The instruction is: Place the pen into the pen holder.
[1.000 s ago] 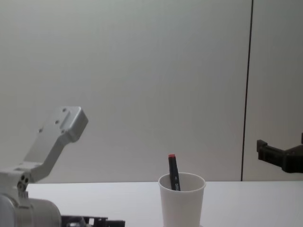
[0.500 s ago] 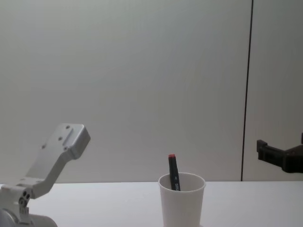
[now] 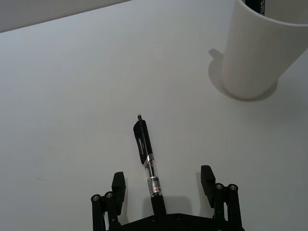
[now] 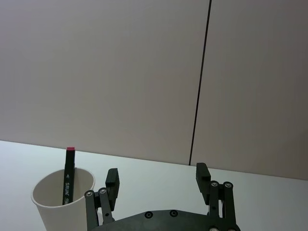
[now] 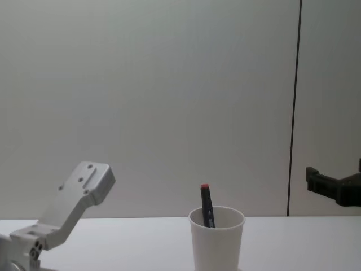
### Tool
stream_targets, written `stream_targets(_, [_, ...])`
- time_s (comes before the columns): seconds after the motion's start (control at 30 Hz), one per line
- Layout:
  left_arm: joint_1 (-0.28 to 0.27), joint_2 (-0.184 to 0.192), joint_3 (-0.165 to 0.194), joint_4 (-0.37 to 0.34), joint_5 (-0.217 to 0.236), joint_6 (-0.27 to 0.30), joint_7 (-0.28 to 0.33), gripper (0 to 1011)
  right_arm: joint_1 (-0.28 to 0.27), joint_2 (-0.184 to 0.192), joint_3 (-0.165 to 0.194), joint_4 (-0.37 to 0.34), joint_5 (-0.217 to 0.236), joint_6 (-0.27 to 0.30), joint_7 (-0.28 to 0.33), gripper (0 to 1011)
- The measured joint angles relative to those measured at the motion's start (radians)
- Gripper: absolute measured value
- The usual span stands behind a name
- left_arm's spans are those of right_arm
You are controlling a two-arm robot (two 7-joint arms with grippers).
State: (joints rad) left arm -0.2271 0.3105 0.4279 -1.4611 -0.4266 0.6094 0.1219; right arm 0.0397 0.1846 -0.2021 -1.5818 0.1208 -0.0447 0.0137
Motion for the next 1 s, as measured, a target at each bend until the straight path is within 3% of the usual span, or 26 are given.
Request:
stream_targets(0.5, [-0.003,-0.009,0.000,0.031,0.030,0.011,-0.005,1003,0.000,0.000,0.000,0.000,0.000,0.000,0.000,1002])
stream_targets(1.0, [0.008,-0.011,-0.009,0.041,0.029,-0.015,0.002,589,0.000,0.000,0.000,0.000,0.000,0.000,0.000,1001])
